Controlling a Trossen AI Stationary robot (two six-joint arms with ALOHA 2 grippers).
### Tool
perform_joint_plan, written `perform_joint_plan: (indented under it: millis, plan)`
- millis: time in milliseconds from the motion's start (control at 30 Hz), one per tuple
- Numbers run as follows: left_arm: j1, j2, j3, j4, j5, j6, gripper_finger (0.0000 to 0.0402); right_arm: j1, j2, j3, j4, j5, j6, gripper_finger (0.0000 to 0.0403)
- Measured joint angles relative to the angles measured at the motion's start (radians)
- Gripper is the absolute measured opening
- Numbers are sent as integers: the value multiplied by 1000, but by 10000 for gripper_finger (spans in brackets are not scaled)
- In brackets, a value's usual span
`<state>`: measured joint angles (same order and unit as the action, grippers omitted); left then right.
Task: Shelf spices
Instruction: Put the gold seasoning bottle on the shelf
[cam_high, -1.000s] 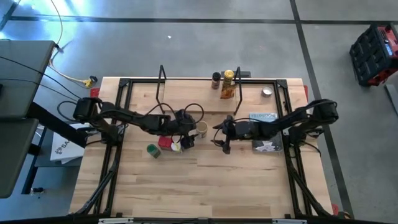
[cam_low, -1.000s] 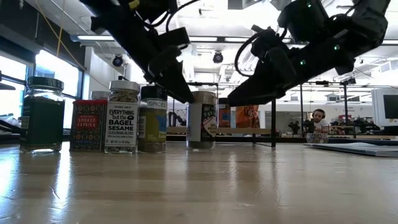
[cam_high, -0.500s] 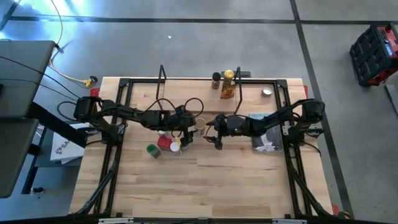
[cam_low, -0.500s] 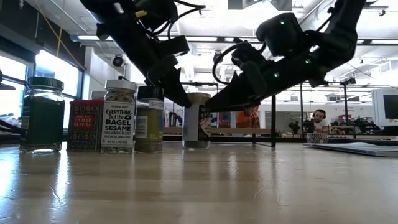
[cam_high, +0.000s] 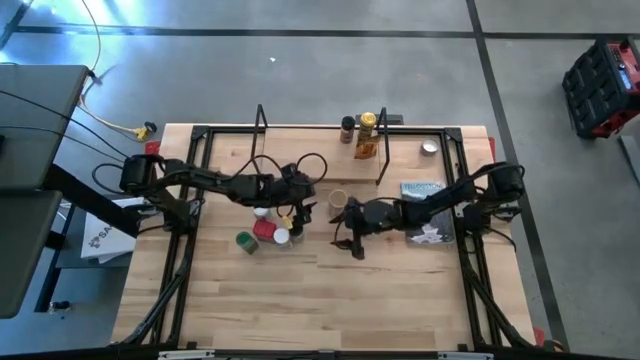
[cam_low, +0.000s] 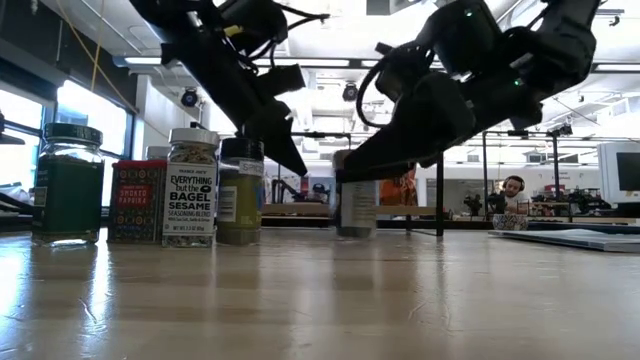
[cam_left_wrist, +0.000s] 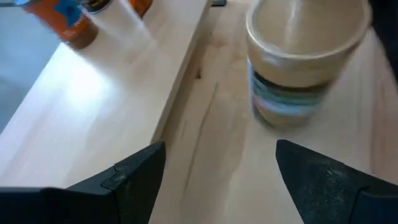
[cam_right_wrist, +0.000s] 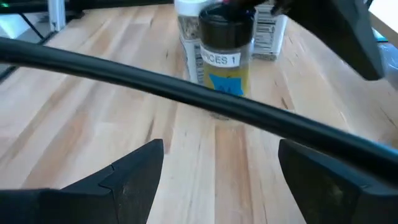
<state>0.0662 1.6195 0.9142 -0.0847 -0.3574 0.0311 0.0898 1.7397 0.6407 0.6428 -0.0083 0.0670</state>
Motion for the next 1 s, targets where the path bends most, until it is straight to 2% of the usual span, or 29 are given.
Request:
perform_joint_plan:
  millis: [200,367,500,733,833,1000]
  plan:
    - [-23,-7,0,-9,5,14,300,56,-36,0,-73,115,30,312]
    - [-48,-12,0,-4,11,11,300,88,-129,0,-232,209,91,312]
    - [-66,-12,0,6,17,7,300,110,-206,0,-380,345,125,312]
    - [-78,-1,2,91,108,-19,300,86,-269,0,-538,486,185,312]
    - [-70,22,2,141,108,-2,300,48,-250,0,-514,495,176,312]
    - [-33,69,2,228,101,24,300,19,-222,0,-424,394,100,312]
